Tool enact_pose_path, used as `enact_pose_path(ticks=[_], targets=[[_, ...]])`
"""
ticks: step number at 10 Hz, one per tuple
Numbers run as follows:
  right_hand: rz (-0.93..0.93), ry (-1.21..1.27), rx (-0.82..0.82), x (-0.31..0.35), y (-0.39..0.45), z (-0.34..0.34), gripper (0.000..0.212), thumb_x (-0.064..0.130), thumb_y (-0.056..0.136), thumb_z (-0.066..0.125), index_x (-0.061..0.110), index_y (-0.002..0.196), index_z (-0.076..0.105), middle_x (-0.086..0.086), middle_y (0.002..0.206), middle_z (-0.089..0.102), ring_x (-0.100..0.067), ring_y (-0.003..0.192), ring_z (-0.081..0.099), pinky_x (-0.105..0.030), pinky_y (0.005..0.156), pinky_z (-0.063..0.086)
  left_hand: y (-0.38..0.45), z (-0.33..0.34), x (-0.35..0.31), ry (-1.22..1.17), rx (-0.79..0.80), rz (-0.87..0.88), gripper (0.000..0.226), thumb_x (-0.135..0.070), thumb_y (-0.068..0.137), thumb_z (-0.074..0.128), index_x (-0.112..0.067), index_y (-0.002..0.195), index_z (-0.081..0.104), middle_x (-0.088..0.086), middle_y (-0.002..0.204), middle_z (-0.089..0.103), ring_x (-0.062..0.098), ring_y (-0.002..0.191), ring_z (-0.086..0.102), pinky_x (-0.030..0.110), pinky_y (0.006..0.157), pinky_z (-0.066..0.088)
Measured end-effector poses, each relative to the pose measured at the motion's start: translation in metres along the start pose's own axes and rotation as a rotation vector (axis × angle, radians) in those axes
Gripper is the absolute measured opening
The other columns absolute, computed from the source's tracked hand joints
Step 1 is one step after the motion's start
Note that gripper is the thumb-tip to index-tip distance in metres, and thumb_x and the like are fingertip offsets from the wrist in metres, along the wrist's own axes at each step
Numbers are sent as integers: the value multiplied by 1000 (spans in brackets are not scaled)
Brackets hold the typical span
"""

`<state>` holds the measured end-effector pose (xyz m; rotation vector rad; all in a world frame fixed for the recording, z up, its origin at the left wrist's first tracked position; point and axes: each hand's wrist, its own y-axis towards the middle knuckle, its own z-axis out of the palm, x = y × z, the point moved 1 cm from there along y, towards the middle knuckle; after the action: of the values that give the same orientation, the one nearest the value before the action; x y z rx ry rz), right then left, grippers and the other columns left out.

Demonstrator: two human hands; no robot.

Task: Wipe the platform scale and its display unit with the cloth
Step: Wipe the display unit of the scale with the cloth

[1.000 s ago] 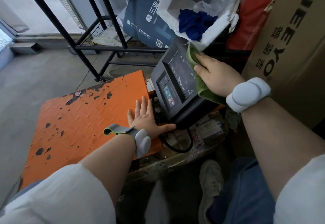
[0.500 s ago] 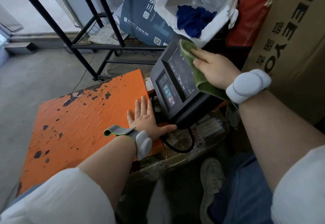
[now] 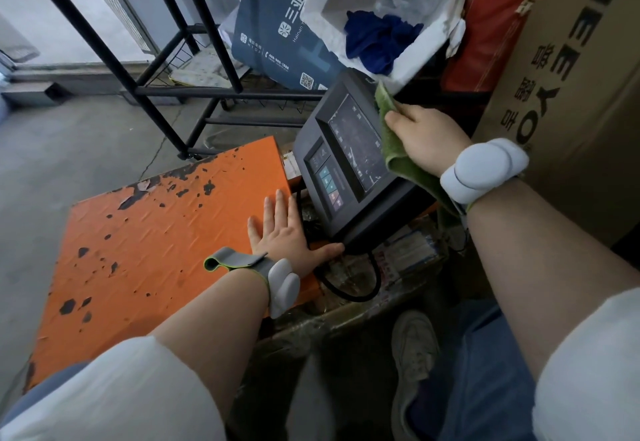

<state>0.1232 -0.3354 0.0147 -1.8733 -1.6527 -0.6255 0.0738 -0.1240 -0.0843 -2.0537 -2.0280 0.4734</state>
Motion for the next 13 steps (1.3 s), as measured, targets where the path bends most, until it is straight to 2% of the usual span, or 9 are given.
enact_pose_path(ticks=[2, 3, 4, 6, 7, 9, 10, 11, 13], targets=[[153, -20, 29, -3, 9, -2, 53, 42, 100, 25, 5, 120, 58, -19, 127, 56, -33, 115, 50, -32, 88, 34, -1, 0, 1, 1, -6, 0, 119, -85, 68, 39, -18, 149, -16, 0, 155, -27, 20, 143, -25, 51, 117, -7], [77, -70, 8, 1, 5, 2, 48, 41, 99, 27, 10, 125, 52, -16, 128, 55, -34, 117, 50, -32, 86, 34, -1, -1, 1, 3, -1, 2, 118, -85, 68, 39, -17, 149, -16, 0, 155, -28, 20, 143, -26, 51, 117, -7], [-10, -125, -12, 5, -3, 5, 43, 38, 99, 28, 15, 132, 45, -14, 131, 54, -36, 120, 49, -37, 96, 37, 0, -1, 0, 5, 8, 2, 118, -85, 69, 38, -17, 149, -17, 1, 155, -29, 20, 143, -27, 52, 117, -7], [100, 2, 36, 0, -1, -5, 41, 22, 102, 24, 1, 130, 46, -22, 136, 47, -39, 122, 43, -38, 98, 33, -1, -1, 0, -8, 6, 3, 118, -84, 68, 40, -18, 148, -16, 0, 155, -28, 20, 142, -27, 52, 117, -7], [144, 44, 36, -2, 3, -5, 42, 22, 102, 23, 1, 130, 47, -21, 138, 46, -39, 123, 43, -37, 99, 33, -2, -2, 0, -4, 5, 3, 118, -84, 69, 40, -18, 148, -16, 0, 155, -28, 20, 142, -27, 52, 117, -8], [-38, -47, 25, 7, -6, 1, 44, 34, 100, 31, 16, 140, 38, -12, 143, 44, -32, 131, 40, -35, 104, 31, -1, -2, 0, -1, 6, 5, 117, -84, 69, 39, -17, 148, -17, 1, 155, -28, 21, 142, -27, 52, 117, -8], [-13, -12, 40, 2, 0, -1, 44, 36, 100, 32, 20, 140, 40, -12, 141, 47, -32, 129, 42, -33, 103, 32, -1, -2, 0, 0, 8, 6, 117, -84, 69, 39, -17, 148, -16, 1, 155, -28, 21, 143, -26, 51, 117, -8], [73, 21, 66, -2, 9, -3, 46, 39, 100, 28, 14, 133, 50, -16, 137, 50, -34, 126, 44, -33, 99, 32, -1, -1, 0, -4, 0, 8, 118, -84, 69, 39, -17, 149, -16, 0, 155, -27, 20, 143, -26, 51, 117, -8], [186, -67, 78, -5, 19, 1, 57, 43, 100, 21, 5, 131, 50, -19, 137, 49, -35, 123, 46, -32, 96, 33, -1, -1, 0, -1, -1, 6, 118, -84, 68, 39, -17, 149, -16, 0, 155, -28, 20, 143, -26, 52, 117, -8]])
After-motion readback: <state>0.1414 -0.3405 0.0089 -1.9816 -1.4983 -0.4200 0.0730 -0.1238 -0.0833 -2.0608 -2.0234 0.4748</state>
